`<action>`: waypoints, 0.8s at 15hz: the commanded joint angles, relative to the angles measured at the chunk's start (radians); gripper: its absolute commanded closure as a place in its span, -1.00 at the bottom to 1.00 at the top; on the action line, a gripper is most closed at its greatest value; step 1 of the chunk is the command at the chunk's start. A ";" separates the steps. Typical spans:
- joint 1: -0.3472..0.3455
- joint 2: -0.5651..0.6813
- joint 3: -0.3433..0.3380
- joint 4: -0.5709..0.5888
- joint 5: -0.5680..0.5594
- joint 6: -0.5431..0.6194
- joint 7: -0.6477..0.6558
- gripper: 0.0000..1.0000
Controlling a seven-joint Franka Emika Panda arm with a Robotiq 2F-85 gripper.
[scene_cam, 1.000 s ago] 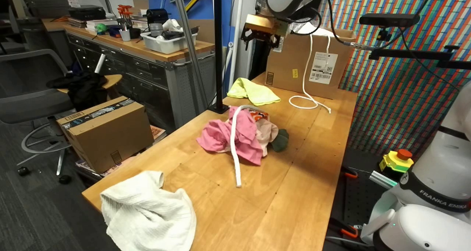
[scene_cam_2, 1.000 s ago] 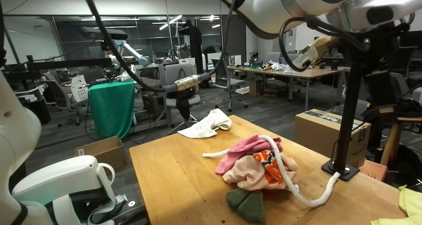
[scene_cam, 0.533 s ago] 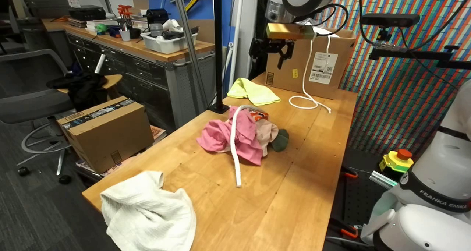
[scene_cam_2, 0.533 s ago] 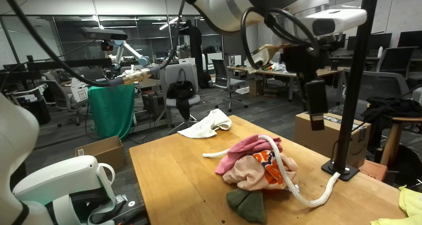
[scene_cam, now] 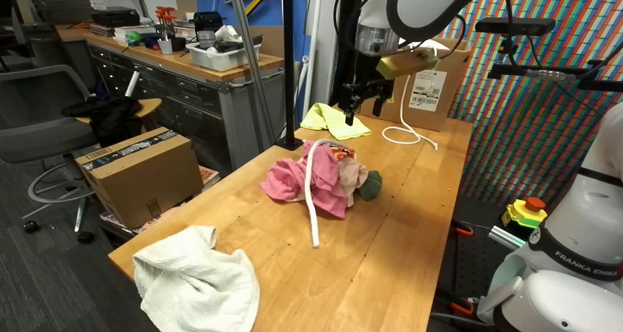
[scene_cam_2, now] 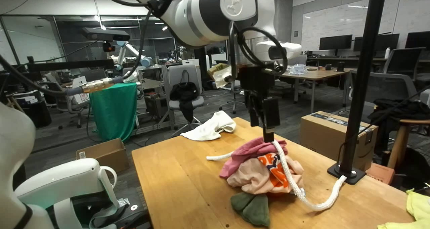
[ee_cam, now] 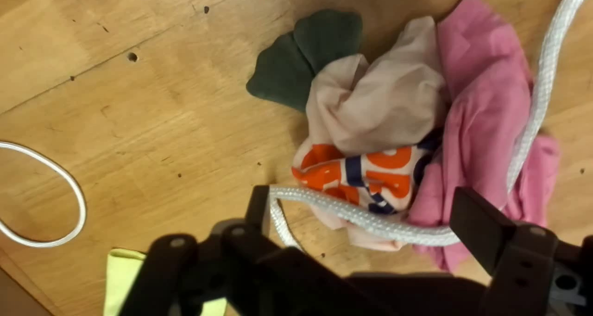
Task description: Separate the clothes and ropes
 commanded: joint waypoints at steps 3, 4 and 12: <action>0.052 -0.001 0.050 -0.025 0.016 -0.019 -0.183 -1.00; 0.058 0.015 0.061 -0.018 0.003 -0.018 -0.191 -1.00; 0.058 0.123 0.091 0.031 -0.151 0.020 -0.222 -1.00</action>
